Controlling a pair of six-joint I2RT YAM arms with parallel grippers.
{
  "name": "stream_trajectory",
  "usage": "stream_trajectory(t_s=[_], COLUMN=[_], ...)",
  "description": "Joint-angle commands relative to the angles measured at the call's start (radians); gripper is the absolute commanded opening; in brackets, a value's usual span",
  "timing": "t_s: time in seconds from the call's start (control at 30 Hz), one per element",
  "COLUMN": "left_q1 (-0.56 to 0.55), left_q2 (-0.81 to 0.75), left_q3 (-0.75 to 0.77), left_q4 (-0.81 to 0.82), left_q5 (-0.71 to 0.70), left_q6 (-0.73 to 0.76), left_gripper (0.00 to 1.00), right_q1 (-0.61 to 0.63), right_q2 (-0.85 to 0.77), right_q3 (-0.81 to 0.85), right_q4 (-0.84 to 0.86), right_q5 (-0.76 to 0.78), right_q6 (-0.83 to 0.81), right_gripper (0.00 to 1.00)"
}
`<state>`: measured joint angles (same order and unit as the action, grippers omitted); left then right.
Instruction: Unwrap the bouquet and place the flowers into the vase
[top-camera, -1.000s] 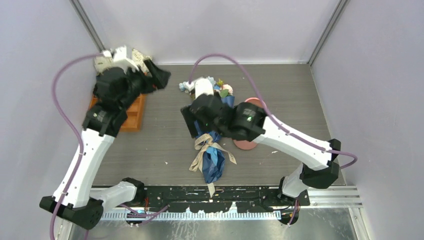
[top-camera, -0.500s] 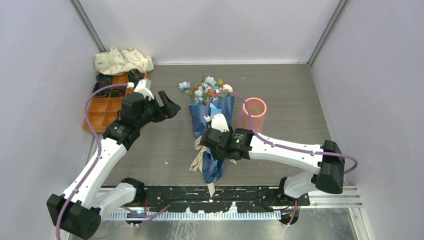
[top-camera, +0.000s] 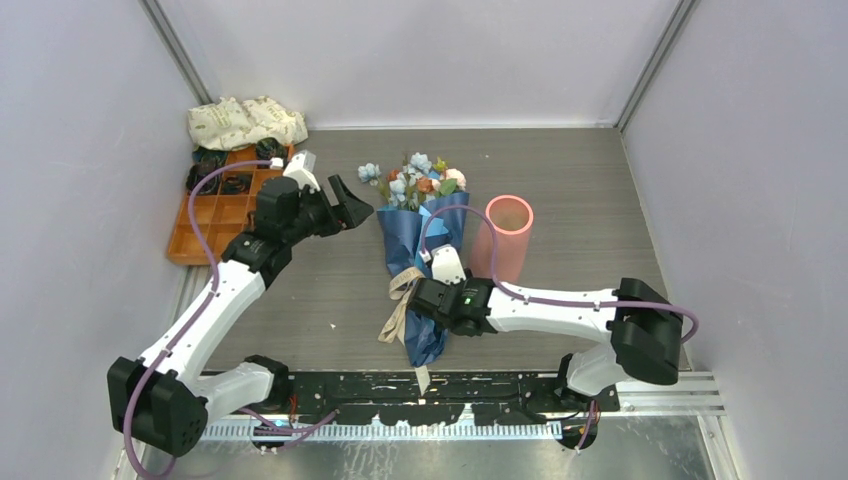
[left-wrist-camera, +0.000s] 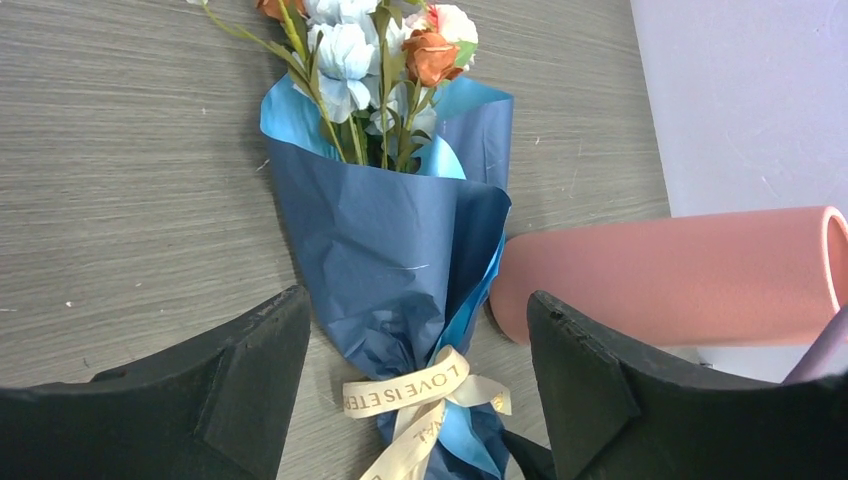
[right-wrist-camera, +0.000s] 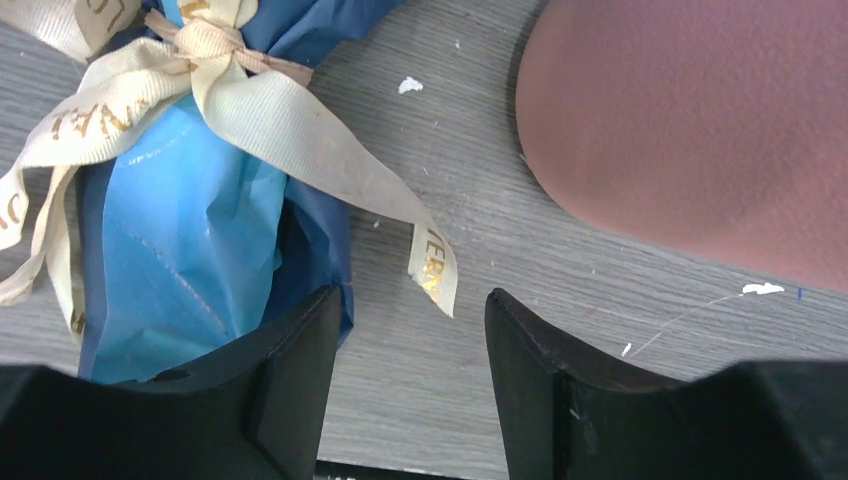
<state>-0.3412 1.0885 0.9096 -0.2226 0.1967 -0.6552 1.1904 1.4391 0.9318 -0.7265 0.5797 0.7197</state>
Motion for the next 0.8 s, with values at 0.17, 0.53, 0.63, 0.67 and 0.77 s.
stream_trajectory(t_s=[0.17,0.53,0.63,0.67,0.77], left_q1=[-0.002,-0.002,-0.002,-0.002,-0.002], left_q2=[0.004,0.000,-0.007,-0.007,-0.004], left_q3=[0.020,0.005,-0.001,-0.001,-0.005], left_q4=[0.069,0.064,0.063,0.063,0.067], left_q5=[0.028,0.026,0.021,0.021,0.025], left_q6=[-0.004,-0.006,0.000,0.000,0.000], left_gripper=[0.79,0.78,0.78,0.78,0.78], right_q1=[-0.074,-0.095,-0.099,-0.100,-0.101], right_q2=[0.020,0.082,0.090,0.093,0.098], right_q3=[-0.109,-0.201,-0.225,-0.231,-0.241], right_q4=[0.236,0.400,0.431,0.441,0.453], right_q5=[0.014,-0.028,-0.043,-0.048,-0.048], right_q6=[0.002,-0.010,0.001,0.005,0.018], right_gripper=[0.57,0.53,0.47,0.45,0.38])
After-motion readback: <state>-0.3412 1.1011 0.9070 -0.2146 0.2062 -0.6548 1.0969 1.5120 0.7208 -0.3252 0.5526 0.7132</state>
